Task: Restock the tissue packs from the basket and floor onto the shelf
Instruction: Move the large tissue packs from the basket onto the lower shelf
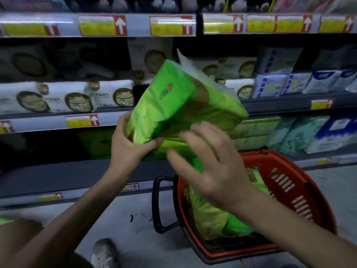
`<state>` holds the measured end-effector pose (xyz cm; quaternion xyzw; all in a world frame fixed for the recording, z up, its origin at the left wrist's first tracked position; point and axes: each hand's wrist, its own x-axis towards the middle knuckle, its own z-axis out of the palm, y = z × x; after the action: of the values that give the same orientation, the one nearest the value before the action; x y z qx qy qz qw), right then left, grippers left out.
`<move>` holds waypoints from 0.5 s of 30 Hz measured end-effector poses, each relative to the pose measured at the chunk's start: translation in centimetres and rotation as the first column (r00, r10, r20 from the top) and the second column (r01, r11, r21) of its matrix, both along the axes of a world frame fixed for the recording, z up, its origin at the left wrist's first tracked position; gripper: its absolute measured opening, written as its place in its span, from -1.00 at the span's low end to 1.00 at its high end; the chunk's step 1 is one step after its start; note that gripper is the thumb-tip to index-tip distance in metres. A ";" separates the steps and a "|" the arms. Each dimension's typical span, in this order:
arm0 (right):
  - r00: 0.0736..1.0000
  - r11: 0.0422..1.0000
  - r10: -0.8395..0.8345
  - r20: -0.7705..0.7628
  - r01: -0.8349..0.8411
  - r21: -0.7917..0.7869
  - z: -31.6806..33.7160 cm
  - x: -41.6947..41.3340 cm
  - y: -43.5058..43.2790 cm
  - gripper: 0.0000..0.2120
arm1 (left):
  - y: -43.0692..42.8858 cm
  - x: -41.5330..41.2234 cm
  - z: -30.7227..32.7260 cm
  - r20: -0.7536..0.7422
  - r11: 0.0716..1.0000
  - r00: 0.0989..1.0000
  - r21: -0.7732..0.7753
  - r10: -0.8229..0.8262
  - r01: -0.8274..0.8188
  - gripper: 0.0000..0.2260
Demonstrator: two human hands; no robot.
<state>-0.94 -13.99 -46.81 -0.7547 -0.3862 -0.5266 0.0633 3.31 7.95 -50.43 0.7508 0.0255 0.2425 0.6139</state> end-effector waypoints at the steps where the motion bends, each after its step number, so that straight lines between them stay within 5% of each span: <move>1: 0.999 0.999 0.053 -0.009 -0.053 -0.004 -1.0 -0.4 0.9 -0.87 | 0.9 -0.4 -0.4 -0.011 0.998 1.000 -0.069 0.007 -0.008 -0.16; 4: 0.947 0.984 0.127 -0.296 -0.158 -0.082 -4.0 -1.0 3.2 -0.92 | 3.4 -1.6 -1.8 -0.037 0.963 0.999 -0.268 0.009 -0.019 -0.19; 8: 0.776 0.978 -0.121 -0.619 -0.015 -0.209 -8.7 0.8 5.3 -0.81 | 7.5 -3.4 -3.7 -0.105 0.913 0.994 -0.404 0.012 -0.054 -0.16; 11: 0.628 0.933 -0.273 -0.729 -0.010 -0.359 -11.9 1.6 7.0 -0.74 | 10.1 -4.9 -5.6 -0.160 0.904 0.987 -0.422 -0.007 -0.062 -0.28; 15: 0.554 0.894 -0.350 -0.756 -0.045 -0.446 -16.4 0.2 8.2 -0.74 | 11.8 -6.1 -8.3 -0.232 0.870 0.972 -0.486 -0.036 -0.084 -0.41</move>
<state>-0.77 -5.79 -63.18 -0.9377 -0.3457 -0.0242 0.0260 -2.80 19.79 -58.69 0.5925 0.1678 0.1457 0.7743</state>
